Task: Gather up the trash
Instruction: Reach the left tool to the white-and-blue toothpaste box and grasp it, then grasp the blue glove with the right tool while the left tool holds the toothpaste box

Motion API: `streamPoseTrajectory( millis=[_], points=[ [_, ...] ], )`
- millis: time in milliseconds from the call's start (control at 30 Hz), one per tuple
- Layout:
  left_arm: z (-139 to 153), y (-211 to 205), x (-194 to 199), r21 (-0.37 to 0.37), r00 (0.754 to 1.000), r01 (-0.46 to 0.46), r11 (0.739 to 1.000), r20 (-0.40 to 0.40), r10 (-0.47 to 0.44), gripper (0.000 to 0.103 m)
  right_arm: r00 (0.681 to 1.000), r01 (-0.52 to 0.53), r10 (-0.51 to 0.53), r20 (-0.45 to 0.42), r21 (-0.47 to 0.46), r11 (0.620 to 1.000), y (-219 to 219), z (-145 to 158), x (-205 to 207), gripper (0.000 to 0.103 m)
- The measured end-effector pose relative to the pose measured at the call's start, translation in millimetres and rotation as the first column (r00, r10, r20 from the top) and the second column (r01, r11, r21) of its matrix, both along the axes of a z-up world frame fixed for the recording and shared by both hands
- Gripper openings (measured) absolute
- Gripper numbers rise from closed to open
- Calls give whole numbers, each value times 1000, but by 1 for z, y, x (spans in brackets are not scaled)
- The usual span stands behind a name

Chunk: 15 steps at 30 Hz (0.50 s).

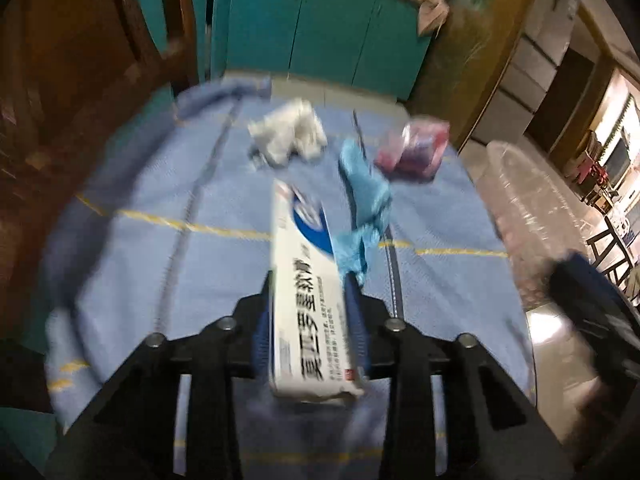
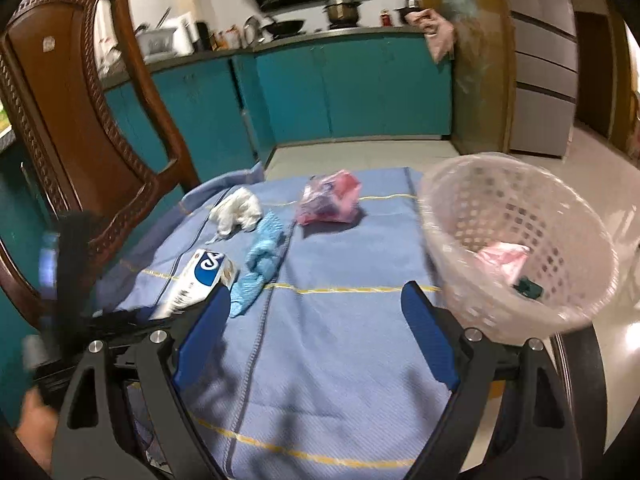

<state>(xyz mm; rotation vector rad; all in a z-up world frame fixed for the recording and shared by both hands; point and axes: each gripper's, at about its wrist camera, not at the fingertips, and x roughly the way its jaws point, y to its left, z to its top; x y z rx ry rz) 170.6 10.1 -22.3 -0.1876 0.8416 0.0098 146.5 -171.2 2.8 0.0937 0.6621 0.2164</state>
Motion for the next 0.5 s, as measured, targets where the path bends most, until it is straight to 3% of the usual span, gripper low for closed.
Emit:
streamPoseTrajectory(
  millis=[100,200,333,433,500],
  points=[
    [30,12,-24,70,992,-14,997,126,5,28,999,-24,23,-37,-30,999,20,-9,25,86],
    [41,23,-33,89,986,-9,996,169,-6,26,996,-45,42,-75,-46,998,39,-22,50,86],
    [40,31,-33,71,984,-6,997,180,-7,18,991,-71,62,-119,-76,995,63,-37,83,78],
    [41,30,-33,77,980,4,997,197,-19,15,987,-80,66,-145,-93,992,75,-45,102,63],
    [40,29,-32,80,980,16,997,199,-32,14,980,-101,81,-182,-100,990,79,-51,110,34]
  ],
)
